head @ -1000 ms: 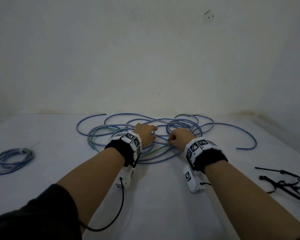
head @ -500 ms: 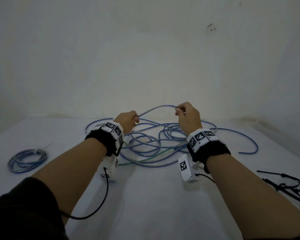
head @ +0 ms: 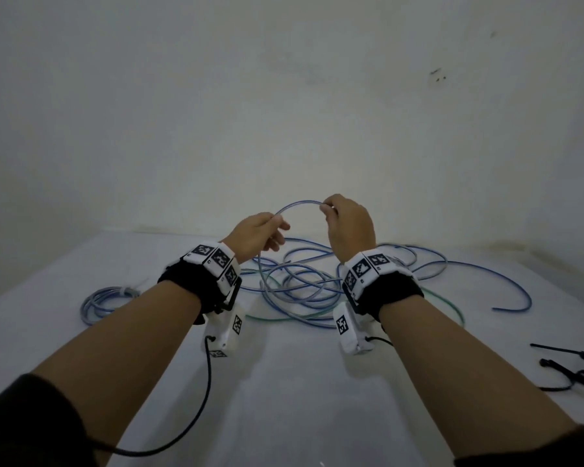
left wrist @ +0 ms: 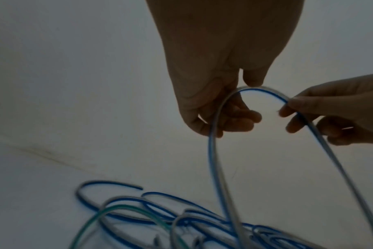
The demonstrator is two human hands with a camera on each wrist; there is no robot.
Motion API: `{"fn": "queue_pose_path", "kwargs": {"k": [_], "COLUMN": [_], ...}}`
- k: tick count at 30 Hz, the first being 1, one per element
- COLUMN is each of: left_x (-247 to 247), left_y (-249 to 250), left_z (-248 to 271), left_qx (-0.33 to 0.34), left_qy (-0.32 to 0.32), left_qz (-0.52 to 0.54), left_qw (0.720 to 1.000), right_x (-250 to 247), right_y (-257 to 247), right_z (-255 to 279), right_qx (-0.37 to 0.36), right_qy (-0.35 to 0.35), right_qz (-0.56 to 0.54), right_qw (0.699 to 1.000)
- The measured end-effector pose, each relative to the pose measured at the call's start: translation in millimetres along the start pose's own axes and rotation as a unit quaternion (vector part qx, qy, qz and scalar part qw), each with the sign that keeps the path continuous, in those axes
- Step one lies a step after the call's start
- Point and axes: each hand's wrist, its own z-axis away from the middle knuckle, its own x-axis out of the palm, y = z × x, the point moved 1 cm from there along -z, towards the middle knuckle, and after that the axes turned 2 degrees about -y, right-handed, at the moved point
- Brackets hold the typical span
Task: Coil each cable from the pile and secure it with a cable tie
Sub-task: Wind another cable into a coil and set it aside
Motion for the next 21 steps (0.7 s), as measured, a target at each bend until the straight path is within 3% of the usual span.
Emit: {"fn": "queue_pose_path", "kwargs": {"k": [3, 7, 9, 11, 14, 17, 19, 21], "left_x": [-10, -16, -17, -18, -20, -22, -21, -20], "left_y": [-11, -6, 1, 4, 1, -15, -22, -23], "left_z": [11, 13, 13, 13, 17, 28, 34, 35], "left_qx": [-0.048, -0.001, 0.025, 0.026, -0.048, -0.131, -0.146, -0.134], "left_qy": [-0.032, 0.023, 0.033, 0.030, 0.002, -0.106, -0.137, -0.105], "left_qz": [0.040, 0.045, 0.039, 0.057, 0.142, 0.114, 0.067, 0.069], "left_qw": [0.998, 0.999, 0.998, 0.998, 0.989, 0.979, 0.977, 0.983], "right_x": [0, 4, 8, 10, 7, 4, 5, 8], "right_y": [-1, -15, -22, -27, -27, -20, -16, -15], "right_z": [0, 6, 7, 6, 1, -3, -2, 2], "right_qx": [0.036, 0.067, 0.068, 0.088, 0.153, 0.200, 0.212, 0.208], "right_qy": [-0.014, -0.079, -0.096, -0.065, -0.009, 0.018, -0.004, -0.068], "right_qz": [-0.021, -0.001, -0.057, -0.154, -0.207, -0.201, -0.170, -0.119], "right_qw": [0.999, 0.995, 0.991, 0.982, 0.966, 0.959, 0.962, 0.969]}}
